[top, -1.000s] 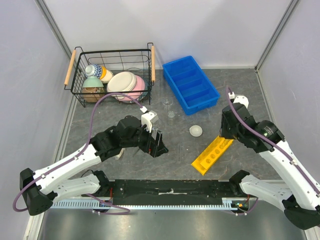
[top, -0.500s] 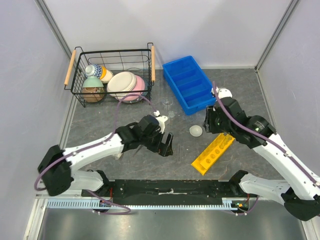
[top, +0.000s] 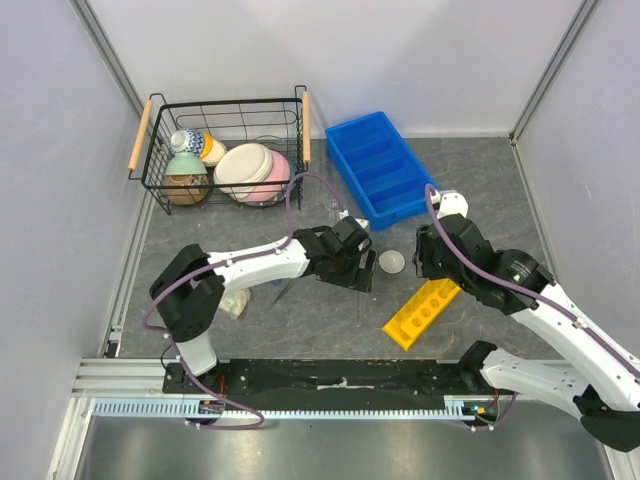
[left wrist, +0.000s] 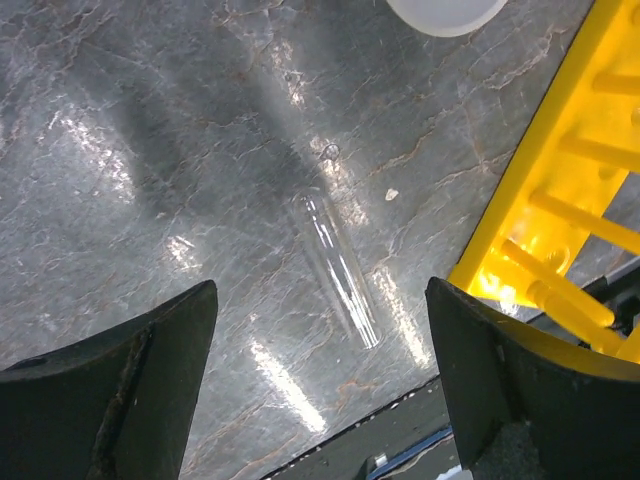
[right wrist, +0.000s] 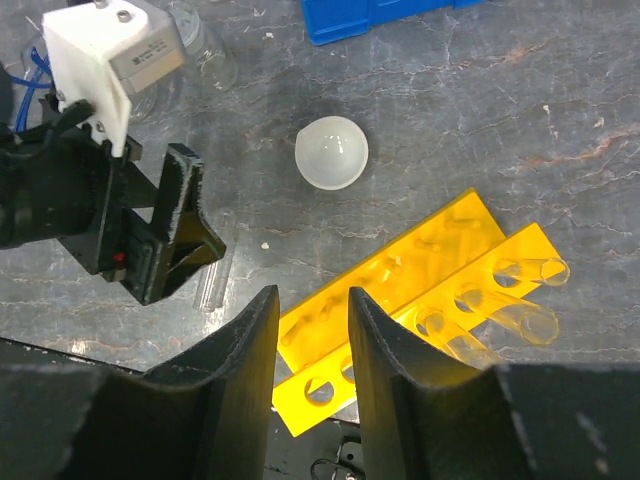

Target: Organize the chemistry lab equipment

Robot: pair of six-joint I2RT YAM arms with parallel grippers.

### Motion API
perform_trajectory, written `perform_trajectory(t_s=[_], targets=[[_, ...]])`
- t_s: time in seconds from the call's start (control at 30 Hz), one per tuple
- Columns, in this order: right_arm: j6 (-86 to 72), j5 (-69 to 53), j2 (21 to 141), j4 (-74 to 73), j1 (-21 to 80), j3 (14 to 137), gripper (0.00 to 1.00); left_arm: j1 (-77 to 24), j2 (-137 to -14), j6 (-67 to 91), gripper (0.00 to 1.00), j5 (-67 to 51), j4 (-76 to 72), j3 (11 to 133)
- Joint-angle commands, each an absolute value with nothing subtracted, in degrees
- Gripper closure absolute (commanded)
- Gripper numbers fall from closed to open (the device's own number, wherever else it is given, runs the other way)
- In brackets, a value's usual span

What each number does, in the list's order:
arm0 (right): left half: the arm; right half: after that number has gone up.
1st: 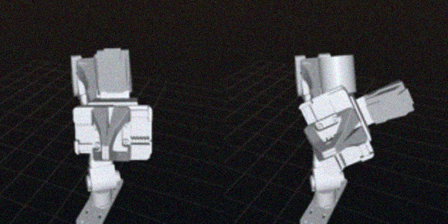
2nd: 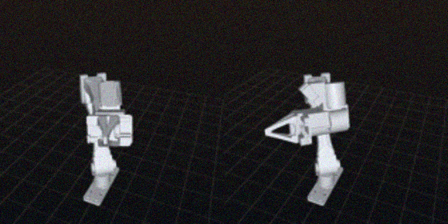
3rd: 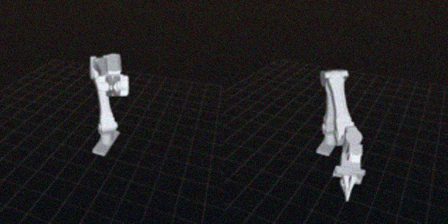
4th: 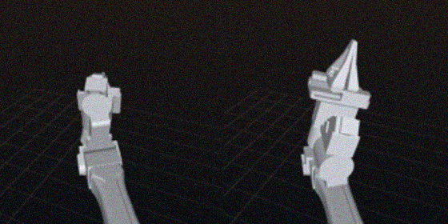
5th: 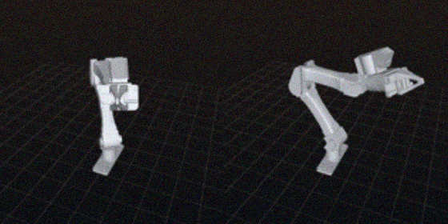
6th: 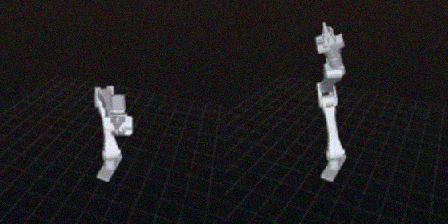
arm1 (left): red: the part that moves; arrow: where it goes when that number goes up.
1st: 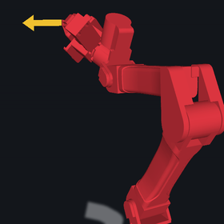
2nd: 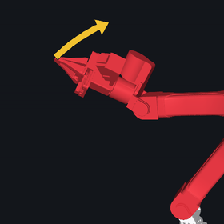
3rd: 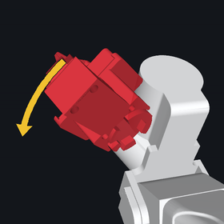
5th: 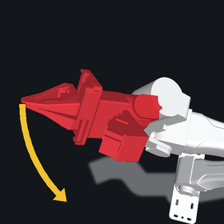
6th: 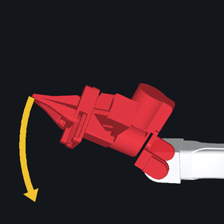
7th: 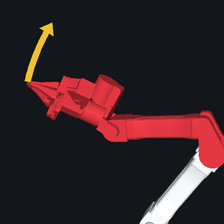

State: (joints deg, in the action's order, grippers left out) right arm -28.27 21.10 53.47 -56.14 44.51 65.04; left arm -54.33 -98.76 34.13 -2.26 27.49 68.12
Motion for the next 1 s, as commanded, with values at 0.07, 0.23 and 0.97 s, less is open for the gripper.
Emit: perform_trajectory(t_s=[0.07,0.23,0.97], targets=[[-28.1,23.8,51.0,-54.0,44.7,62.7,0.58,-57.2,-104.0,42.8,0.10,6.7,35.8,74.8],[-27.9,23.1,49.2,-53.2,44.7,60.6,0.58,-59.1,-107.3,47.6,0.14,8.0,38.3,75.6],[-28.2,21.3,42.9,-54.8,44.7,58.1,0.57,-64.7,-114.0,57.6,0.43,12.8,44.6,78.0]])
